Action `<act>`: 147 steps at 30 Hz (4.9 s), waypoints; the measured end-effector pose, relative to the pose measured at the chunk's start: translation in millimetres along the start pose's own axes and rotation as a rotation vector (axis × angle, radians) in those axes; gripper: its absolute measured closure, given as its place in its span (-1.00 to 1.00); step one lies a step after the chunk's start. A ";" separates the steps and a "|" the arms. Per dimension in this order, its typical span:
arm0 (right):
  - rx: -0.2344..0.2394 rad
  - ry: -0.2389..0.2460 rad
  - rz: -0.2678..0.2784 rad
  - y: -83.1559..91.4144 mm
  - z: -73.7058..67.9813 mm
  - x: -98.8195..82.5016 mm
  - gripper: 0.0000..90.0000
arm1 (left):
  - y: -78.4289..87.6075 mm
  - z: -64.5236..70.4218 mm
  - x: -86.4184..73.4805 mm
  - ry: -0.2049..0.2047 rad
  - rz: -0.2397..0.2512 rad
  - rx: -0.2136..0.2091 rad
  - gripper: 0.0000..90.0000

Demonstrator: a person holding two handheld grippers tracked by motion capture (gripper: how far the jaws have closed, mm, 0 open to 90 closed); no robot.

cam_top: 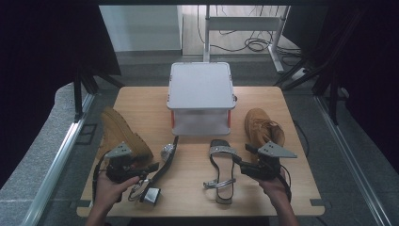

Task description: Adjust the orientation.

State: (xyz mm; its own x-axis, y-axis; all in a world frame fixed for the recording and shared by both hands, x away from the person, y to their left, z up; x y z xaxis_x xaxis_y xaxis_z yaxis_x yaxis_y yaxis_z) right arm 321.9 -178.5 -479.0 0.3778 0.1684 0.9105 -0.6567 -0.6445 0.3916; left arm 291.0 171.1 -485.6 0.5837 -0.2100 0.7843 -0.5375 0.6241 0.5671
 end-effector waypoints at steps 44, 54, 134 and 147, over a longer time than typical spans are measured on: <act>-0.039 -0.010 -0.032 -2.5 4.8 -3.4 -0.28 | 21.7 -5.0 1.2 0.006 0.016 -0.055 0.99; -0.048 -0.011 -0.025 -0.4 5.4 -2.3 -0.28 | 32.2 5.8 7.2 -0.050 0.029 -0.023 0.99; -0.124 -0.047 -0.035 -5.1 16.0 -10.1 -0.27 | -77.6 36.0 -38.2 -0.050 -0.220 -0.038 0.96; -0.128 -0.046 -0.048 -7.7 16.0 -12.6 -0.27 | -62.3 45.7 -28.6 -0.034 -0.169 -0.111 0.96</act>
State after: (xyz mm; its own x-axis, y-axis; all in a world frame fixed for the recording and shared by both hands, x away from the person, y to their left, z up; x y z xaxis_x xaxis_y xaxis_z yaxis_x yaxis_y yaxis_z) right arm 332.7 -187.7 -495.6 0.4378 0.1604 0.8846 -0.7143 -0.5354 0.4506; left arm 280.0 103.8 -531.8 0.6378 -0.3428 0.6897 -0.3624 0.6566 0.6615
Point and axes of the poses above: each handheld gripper's, and its own axes: y roughly backward along the jaws, x roughly out of its top, z roughly to its right, the point moved 7 cm from there along -y, roughly forward along the jaws, and after that the axes turned 3 degrees about x, right-handed, at the moved point
